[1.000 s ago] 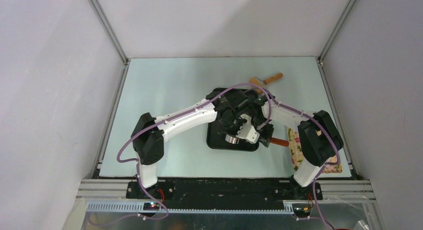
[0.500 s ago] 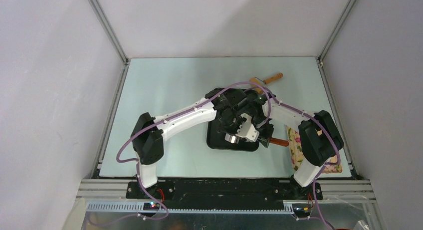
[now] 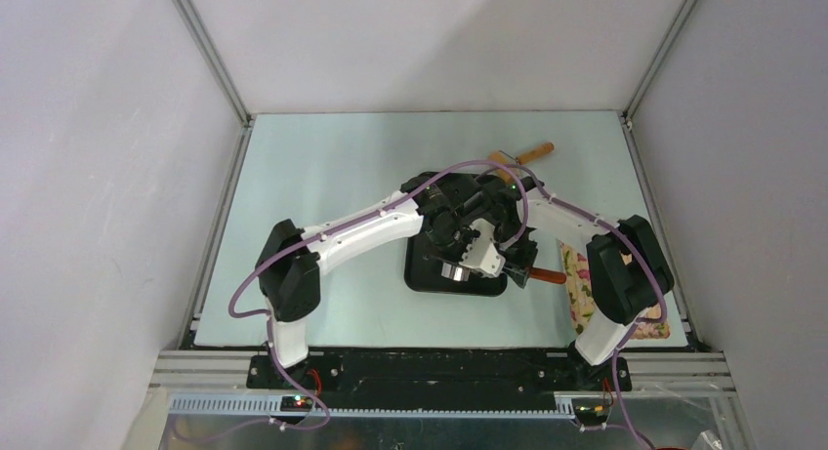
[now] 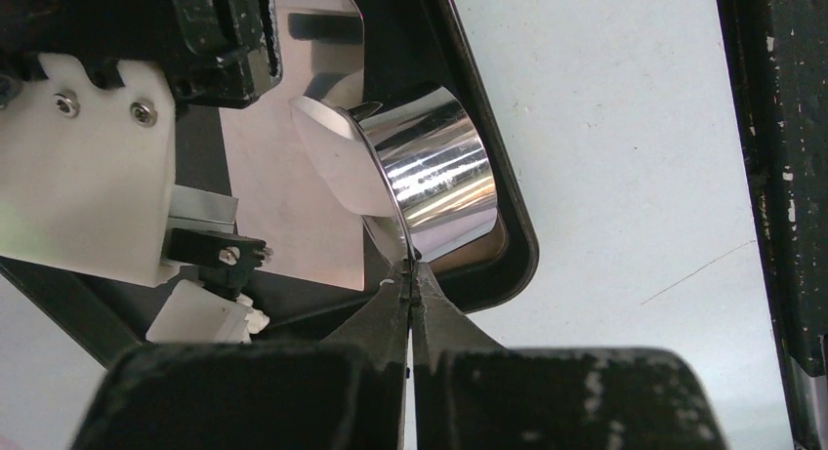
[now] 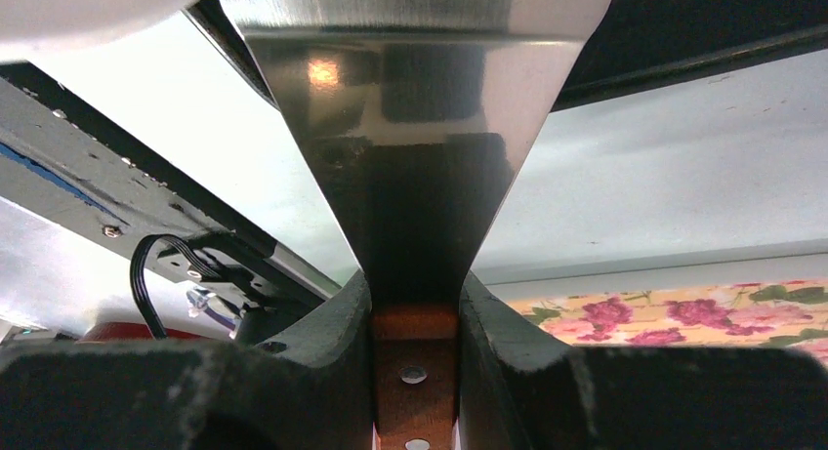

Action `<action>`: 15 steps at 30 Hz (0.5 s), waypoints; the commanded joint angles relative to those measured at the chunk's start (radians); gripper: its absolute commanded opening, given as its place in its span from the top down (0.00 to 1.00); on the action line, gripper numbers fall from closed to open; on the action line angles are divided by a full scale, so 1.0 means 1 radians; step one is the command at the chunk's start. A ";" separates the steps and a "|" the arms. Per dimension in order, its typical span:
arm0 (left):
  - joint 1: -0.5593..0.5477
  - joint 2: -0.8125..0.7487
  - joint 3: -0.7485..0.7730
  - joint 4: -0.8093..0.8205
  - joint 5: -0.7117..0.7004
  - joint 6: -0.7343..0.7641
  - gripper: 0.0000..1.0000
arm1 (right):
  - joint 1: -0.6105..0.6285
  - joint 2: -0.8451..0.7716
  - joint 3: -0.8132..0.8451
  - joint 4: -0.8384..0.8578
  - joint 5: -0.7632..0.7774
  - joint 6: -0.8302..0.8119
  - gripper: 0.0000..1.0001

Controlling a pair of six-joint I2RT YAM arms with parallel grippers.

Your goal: Roll out the dumpling wrappers from the dough

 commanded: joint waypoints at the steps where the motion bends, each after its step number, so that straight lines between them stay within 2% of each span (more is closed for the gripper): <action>1: 0.004 -0.039 0.002 0.001 0.019 -0.010 1.00 | 0.005 -0.031 0.046 0.010 0.008 -0.007 1.00; 10: 0.009 -0.054 -0.004 -0.006 0.063 -0.025 1.00 | -0.003 -0.036 0.055 0.042 0.127 0.002 1.00; 15: 0.008 -0.052 -0.001 -0.019 0.087 -0.033 1.00 | -0.003 -0.034 0.055 0.047 0.129 0.003 1.00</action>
